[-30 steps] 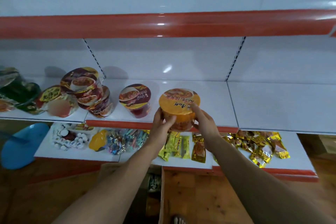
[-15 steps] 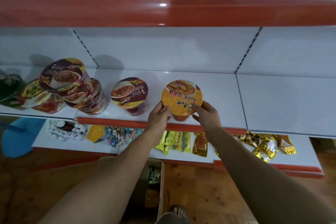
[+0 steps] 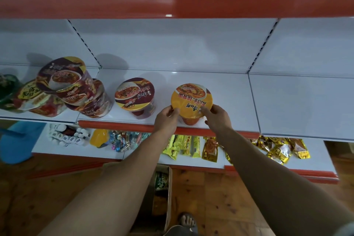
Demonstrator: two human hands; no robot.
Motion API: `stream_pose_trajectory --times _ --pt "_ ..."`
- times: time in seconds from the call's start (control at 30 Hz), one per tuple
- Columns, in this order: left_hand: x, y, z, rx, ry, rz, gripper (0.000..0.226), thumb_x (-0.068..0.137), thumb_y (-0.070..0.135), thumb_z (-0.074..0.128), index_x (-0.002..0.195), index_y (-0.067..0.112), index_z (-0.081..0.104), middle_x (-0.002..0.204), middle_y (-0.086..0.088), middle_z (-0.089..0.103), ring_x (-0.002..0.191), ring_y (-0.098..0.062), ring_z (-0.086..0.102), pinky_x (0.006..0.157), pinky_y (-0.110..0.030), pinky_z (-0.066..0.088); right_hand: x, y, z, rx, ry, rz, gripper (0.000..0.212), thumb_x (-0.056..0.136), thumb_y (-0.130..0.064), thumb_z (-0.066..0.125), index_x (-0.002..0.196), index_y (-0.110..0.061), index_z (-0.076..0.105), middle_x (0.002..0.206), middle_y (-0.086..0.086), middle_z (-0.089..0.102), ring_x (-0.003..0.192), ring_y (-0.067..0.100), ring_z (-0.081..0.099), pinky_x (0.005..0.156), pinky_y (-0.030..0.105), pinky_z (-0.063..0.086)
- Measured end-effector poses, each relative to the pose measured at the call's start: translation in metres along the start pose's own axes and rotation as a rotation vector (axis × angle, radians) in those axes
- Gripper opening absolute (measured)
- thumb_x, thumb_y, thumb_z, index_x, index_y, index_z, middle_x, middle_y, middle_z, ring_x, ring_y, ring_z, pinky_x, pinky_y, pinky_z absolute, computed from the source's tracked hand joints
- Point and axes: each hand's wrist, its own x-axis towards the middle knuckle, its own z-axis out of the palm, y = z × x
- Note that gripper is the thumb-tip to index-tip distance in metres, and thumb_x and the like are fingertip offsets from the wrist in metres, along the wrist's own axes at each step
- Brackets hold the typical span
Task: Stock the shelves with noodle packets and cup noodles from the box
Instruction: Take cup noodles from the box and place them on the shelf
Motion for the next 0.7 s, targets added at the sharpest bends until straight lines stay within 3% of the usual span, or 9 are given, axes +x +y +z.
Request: stream_pose_trajectory --times 0.2,0.3,0.4,0.47,0.6,0.7 --pt "-0.012 -0.003 -0.02 0.027 -0.018 -0.051 0.044 0.094 0.041 0.059 0.13 0.016 0.06 0.127 -0.002 0.063 0.116 -0.022 0.06 0.102 -0.046 0.049 -0.015 -0.002 -0.003 -0.127 0.064 -0.009 0.041 0.096 -0.048 0.053 0.119 -0.017 0.065 0.103 -0.002 0.067 0.095 0.021 0.064 0.085 0.037 0.054" --pt "-0.023 -0.007 -0.035 0.083 -0.042 -0.041 0.028 0.092 0.038 0.06 0.115 0.022 0.067 0.112 0.001 0.069 0.107 -0.019 0.064 0.094 -0.041 0.052 -0.03 -0.002 -0.005 -0.163 0.144 0.011 0.039 0.093 -0.044 0.056 0.117 -0.015 0.065 0.103 0.002 0.069 0.093 0.021 0.065 0.085 0.039 0.056" --pt "-0.038 -0.013 -0.055 0.157 -0.092 -0.009 0.014 0.092 0.037 0.059 0.098 0.028 0.068 0.096 0.003 0.071 0.095 -0.018 0.067 0.075 -0.033 0.05 -0.05 0.0 0.0 -0.192 0.191 -0.005 0.034 0.091 -0.037 0.058 0.114 -0.013 0.065 0.099 0.002 0.069 0.087 0.018 0.064 0.077 0.035 0.056" --pt "-0.051 -0.017 -0.074 0.258 -0.151 0.004 0.015 0.094 0.037 0.057 0.096 0.026 0.067 0.092 0.003 0.07 0.086 -0.016 0.066 0.067 -0.028 0.047 -0.066 0.002 0.012 -0.279 0.166 -0.028 0.03 0.091 -0.038 0.058 0.109 -0.015 0.064 0.094 -0.002 0.066 0.079 0.013 0.061 0.066 0.028 0.05" --pt "-0.074 -0.035 -0.125 0.512 -0.256 0.015 0.028 0.097 0.041 0.053 0.09 0.018 0.067 0.089 0.001 0.069 0.086 -0.019 0.064 0.082 -0.032 0.049 -0.098 -0.001 0.06 -0.532 0.027 -0.067 0.015 0.088 -0.035 0.058 0.089 -0.021 0.064 0.077 -0.004 0.063 0.072 0.016 0.059 0.058 0.025 0.041" --pt "-0.079 -0.063 -0.166 0.747 -0.282 0.016 0.023 0.097 0.041 0.051 0.09 0.021 0.062 0.089 0.002 0.065 0.085 -0.017 0.06 0.077 -0.03 0.045 -0.118 -0.002 0.11 -0.662 -0.056 -0.083 0.018 0.083 -0.034 0.06 0.077 -0.017 0.064 0.07 0.0 0.064 0.072 0.025 0.062 0.053 0.025 0.036"
